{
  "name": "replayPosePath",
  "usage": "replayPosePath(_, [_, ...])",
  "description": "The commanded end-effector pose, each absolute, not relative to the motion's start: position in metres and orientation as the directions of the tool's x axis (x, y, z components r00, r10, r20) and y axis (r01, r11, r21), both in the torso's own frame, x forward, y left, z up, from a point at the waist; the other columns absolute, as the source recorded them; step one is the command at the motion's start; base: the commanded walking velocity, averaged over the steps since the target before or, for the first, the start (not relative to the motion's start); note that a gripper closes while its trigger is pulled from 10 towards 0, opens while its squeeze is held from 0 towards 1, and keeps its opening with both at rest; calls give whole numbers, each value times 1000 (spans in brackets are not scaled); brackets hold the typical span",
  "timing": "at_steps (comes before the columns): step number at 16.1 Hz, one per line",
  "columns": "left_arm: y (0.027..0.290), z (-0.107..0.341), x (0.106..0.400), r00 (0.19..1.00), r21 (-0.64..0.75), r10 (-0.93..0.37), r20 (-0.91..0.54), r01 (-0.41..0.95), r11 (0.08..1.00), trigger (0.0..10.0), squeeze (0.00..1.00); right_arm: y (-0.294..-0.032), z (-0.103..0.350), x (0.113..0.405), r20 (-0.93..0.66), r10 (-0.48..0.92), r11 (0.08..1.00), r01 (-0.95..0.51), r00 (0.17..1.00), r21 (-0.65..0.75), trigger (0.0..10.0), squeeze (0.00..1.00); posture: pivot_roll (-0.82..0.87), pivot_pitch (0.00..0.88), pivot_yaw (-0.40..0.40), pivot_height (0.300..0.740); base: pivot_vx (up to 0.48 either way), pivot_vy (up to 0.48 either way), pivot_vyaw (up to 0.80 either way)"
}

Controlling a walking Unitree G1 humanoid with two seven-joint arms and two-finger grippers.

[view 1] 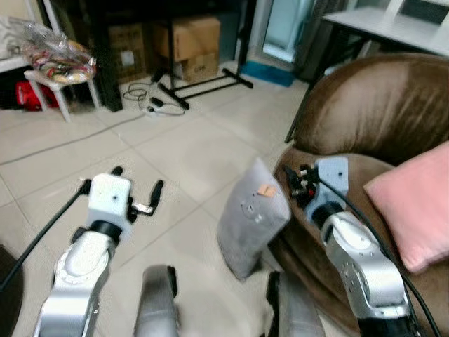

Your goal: Move the pillow to the sofa from floor

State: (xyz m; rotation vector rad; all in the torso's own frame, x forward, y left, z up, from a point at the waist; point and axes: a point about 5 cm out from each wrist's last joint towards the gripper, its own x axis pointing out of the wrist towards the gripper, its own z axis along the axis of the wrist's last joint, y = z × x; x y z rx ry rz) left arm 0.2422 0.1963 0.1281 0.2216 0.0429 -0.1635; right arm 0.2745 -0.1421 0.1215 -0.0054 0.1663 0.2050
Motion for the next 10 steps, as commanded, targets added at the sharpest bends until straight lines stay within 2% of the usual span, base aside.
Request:
replayPosePath(1, [195,129,242,984,217,-167,-58,176,960,10000,0,-138,129,277,-133,224,974,-226,965,2,10000,0,4,0,-56,562,0,0,794])
replayPosePath(6, [195,129,242,984,215,-170,-60,180,960,10000,0,-140,128,280,-136,221,975,-223,966,-4,10000,0,5,0,-56,562,0,0,718])
replayPosePath(10, [196,129,242,984,221,-169,-63,179,959,10000,0,-143,128,282,-137,208,978,-207,969,16,10000,0,5,0,-56,562,0,0,0])
